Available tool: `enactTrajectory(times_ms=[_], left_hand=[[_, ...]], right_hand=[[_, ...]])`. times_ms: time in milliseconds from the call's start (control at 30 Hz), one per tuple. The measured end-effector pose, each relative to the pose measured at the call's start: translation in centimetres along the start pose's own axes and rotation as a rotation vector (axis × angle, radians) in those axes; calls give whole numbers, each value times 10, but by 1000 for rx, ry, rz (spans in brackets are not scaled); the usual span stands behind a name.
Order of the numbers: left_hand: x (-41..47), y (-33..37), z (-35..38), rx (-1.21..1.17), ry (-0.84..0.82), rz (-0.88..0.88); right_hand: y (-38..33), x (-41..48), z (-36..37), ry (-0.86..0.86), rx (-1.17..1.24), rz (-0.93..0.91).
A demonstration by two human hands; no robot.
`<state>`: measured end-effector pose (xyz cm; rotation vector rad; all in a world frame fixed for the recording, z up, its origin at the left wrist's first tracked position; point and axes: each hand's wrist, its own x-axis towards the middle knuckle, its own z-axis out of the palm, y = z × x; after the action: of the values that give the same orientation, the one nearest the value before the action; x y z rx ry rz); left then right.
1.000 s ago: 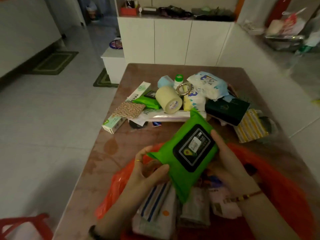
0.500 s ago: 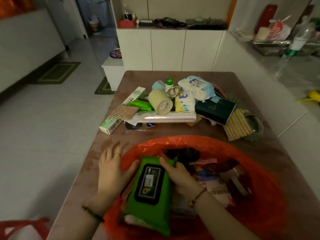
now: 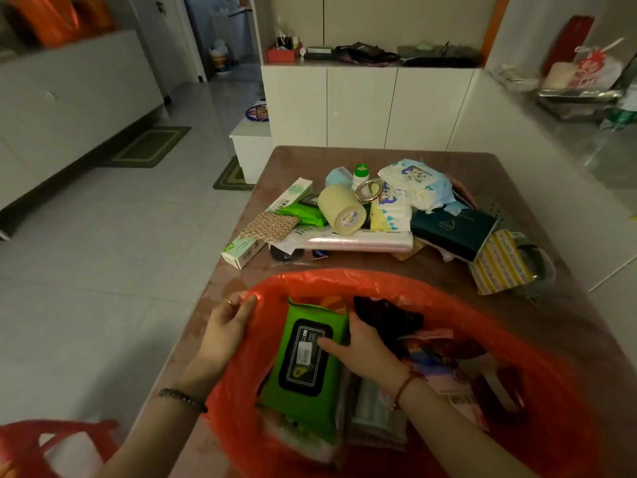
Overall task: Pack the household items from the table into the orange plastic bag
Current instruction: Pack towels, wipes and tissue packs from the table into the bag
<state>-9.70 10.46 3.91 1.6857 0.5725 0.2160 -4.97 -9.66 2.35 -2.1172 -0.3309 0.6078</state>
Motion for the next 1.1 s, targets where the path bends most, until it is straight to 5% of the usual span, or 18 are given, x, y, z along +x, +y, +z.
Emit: enactTrajectory(times_ms=[100,233,333,433,533,700,833,1100], left_hand=[[-3,10,1,-145,-40,-13],[-7,21,2,-98,-156,16],[-4,23,-3,71,-283,36],[1,26,-14,243,-433,62],[6,39,-23,383,-483,74],[31,71,-6,570,-374,234],[67,90,28,340,-288,212],[137,92,116,102,-289,-36]], right_hand=[[-2,-7,-20,109,-224,-137],[-16,-1,-53,597,-450,-424],[-18,19,-76,500,-783,-289],[-18,24,-96,349,-557,-190],[-26,23,-116,458,-284,-228],[-40,38,-155,169,-210,-154],[-50,72,-167,305,-17,-53],[-54,156,-137,245,228,236]])
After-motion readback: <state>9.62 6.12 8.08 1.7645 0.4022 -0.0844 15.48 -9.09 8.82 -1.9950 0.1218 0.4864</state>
